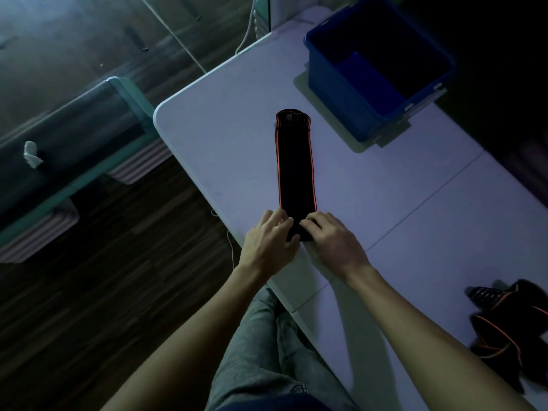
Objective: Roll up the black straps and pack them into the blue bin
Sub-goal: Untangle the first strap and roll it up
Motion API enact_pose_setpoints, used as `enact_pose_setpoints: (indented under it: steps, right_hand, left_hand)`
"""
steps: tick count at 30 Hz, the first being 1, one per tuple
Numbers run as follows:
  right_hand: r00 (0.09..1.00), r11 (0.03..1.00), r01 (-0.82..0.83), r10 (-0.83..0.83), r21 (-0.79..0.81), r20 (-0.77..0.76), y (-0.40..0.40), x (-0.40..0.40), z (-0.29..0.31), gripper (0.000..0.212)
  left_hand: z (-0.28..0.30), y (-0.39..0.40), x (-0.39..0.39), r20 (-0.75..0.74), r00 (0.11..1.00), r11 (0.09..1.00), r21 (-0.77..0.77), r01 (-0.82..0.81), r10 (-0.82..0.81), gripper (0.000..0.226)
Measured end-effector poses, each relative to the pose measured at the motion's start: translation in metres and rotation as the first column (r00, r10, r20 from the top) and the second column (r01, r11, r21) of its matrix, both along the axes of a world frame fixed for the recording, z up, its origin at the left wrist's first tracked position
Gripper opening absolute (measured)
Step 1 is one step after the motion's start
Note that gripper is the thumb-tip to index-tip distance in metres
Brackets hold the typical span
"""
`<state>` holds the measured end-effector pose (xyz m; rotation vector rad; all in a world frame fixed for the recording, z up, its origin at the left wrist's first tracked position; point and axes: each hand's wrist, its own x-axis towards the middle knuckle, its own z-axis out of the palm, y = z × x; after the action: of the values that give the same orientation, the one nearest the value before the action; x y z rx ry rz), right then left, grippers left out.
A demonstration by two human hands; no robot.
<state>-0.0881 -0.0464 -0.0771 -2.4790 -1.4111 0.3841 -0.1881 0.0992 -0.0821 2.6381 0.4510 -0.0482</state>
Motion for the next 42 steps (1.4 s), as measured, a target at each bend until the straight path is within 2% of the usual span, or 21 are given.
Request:
enact_pose_setpoints:
  steps: [3,5,7,11,14,16,18,20,23,25,27,30,32,35,37,39,42]
  right_hand:
    - [0.995,0.999,-0.022,0.019,-0.025,-0.101,0.009,0.018,0.005,0.037]
    - [0.979,1.000,-0.006,0.000,-0.031,-0.203,0.015,0.031,0.009,0.034]
    - [0.971,0.999,0.025,-0.032,-0.034,-0.237,0.022,0.040,0.010,0.033]
    - [0.945,0.986,0.139,-0.161,-0.095,-0.284,0.041,0.047,0.003,0.033]
    - [0.946,0.972,0.232,-0.236,-0.041,-0.222,0.049,0.046,0.002,0.033]
    - [0.983,0.985,0.160,-0.154,0.056,-0.096,0.045,0.042,0.003,0.036]
    - [0.999,0.998,0.034,-0.032,0.046,-0.041,0.038,0.039,0.001,0.047]
    - [0.998,1.000,0.026,-0.027,-0.012,-0.052,0.035,0.039,-0.002,0.057]
    - [0.988,0.997,0.079,-0.078,0.008,-0.132,0.040,0.052,-0.005,0.054]
    - [0.966,0.995,0.092,-0.081,0.036,-0.246,0.043,0.064,-0.003,0.049]
    - [0.944,0.995,0.097,-0.081,0.034,-0.320,0.046,0.076,-0.002,0.045]
    - [0.904,0.991,0.131,-0.123,-0.010,-0.409,0.057,0.090,0.001,0.042]
    - [0.873,0.976,0.219,-0.205,-0.019,-0.442,0.065,0.098,0.003,0.038]
    - [0.836,0.932,0.359,-0.293,0.058,-0.464,0.070,0.103,0.004,0.031]
    - [0.851,0.928,0.356,-0.274,0.109,-0.448,0.070,0.101,0.003,0.038]
    - [0.901,0.948,0.290,-0.225,0.131,-0.370,0.069,0.101,-0.001,0.048]
    - [0.946,0.971,0.220,-0.189,0.095,-0.262,0.075,0.105,-0.005,0.054]
  left_hand:
    - [0.000,0.005,0.001,-0.034,0.997,0.996,0.045,0.073,-0.071,0.045]
    - [0.002,0.014,0.009,-0.038,0.999,0.997,-0.064,0.034,-0.037,0.038]
    - [0.002,0.026,0.020,-0.069,0.997,0.980,-0.191,-0.048,0.035,0.036]
    - [0.000,0.035,0.037,-0.097,0.982,0.935,-0.303,-0.186,0.164,0.029]
    - [0.001,0.036,0.048,-0.141,0.944,0.889,-0.318,-0.329,0.299,0.027]
    - [0.001,0.039,0.055,-0.177,0.928,0.886,-0.284,-0.367,0.328,0.030]
    - [0.003,0.043,0.059,-0.200,0.919,0.888,-0.256,-0.383,0.339,0.033]
    - [0.006,0.046,0.060,-0.150,0.936,0.910,-0.230,-0.345,0.317,0.033]
    - [0.003,0.050,0.055,0.027,0.992,0.973,-0.202,-0.112,0.119,0.029]
    - [-0.002,0.053,0.051,0.062,0.998,0.978,-0.210,0.002,0.011,0.042]
    - [-0.006,0.058,0.051,0.060,0.998,0.978,-0.208,0.024,-0.012,0.050]
    - [-0.007,0.066,0.063,0.037,0.996,0.957,-0.284,-0.064,0.078,0.042]
    - [-0.003,0.070,0.074,-0.003,0.983,0.922,-0.348,-0.171,0.181,0.035]
    - [-0.001,0.076,0.087,-0.067,0.962,0.915,-0.300,-0.271,0.263,0.033]
    - [-0.001,0.081,0.092,-0.116,0.936,0.899,-0.262,-0.351,0.332,0.036]
    - [-0.002,0.084,0.097,-0.158,0.919,0.894,-0.220,-0.390,0.361,0.038]
    - [-0.003,0.088,0.101,-0.136,0.912,0.893,-0.192,-0.407,0.386,0.039]
